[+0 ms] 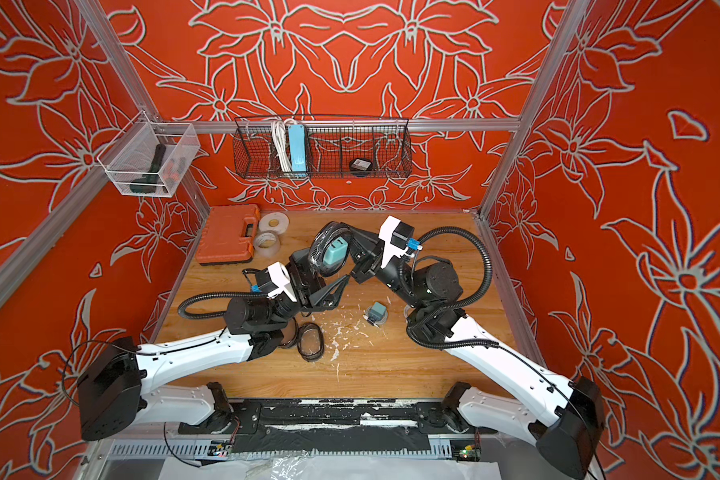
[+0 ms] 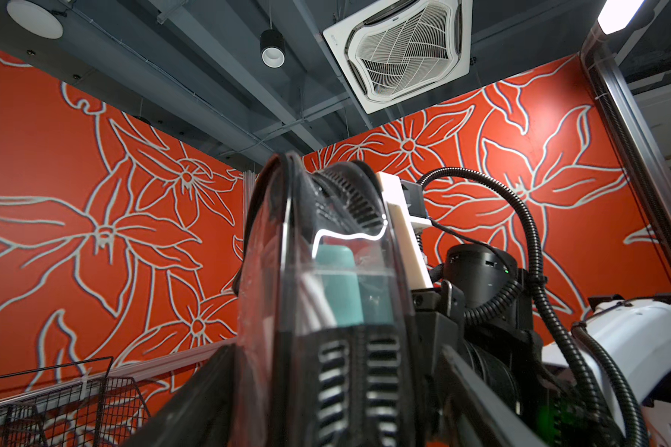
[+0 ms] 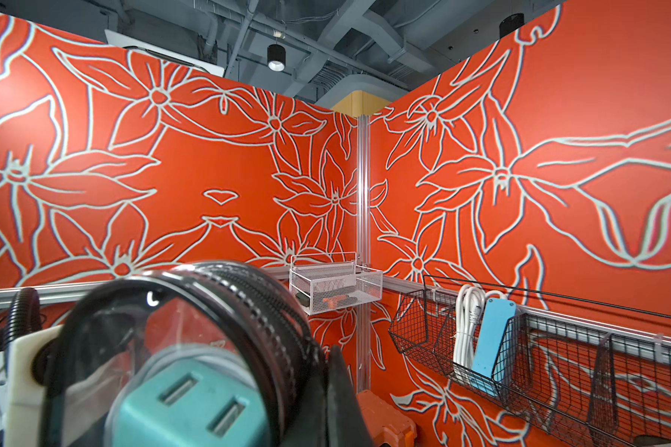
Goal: Pack away charging kits
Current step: Zip the zipper on the storage bag.
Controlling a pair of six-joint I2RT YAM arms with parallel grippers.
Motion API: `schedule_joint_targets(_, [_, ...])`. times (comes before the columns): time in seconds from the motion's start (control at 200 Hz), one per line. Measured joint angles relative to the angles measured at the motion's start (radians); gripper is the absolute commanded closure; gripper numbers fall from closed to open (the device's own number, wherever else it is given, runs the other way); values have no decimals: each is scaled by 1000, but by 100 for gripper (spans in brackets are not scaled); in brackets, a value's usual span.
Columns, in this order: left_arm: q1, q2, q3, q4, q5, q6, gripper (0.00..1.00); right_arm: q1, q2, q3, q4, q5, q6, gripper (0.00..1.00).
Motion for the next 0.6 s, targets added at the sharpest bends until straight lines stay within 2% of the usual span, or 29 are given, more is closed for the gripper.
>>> schedule_joint_targets(0.14, [0,2,34,-34,11,11,41,0,11,0,5,-3,26,100])
schedule_joint_targets(0.265, [2,2,55,-58,11,14,68,0,11,0,20,-6,46,100])
schedule_joint_targets(0.385, [6,1,72,-75,-3,15,86,0,11,0,41,-9,53,100])
schedule_joint_targets(0.505, [6,-10,79,-114,-15,7,98,0,8,-6,42,-6,55,100])
schedule_joint_targets(0.601, [6,-39,79,-178,-32,-9,100,0,-3,-10,16,9,38,100])
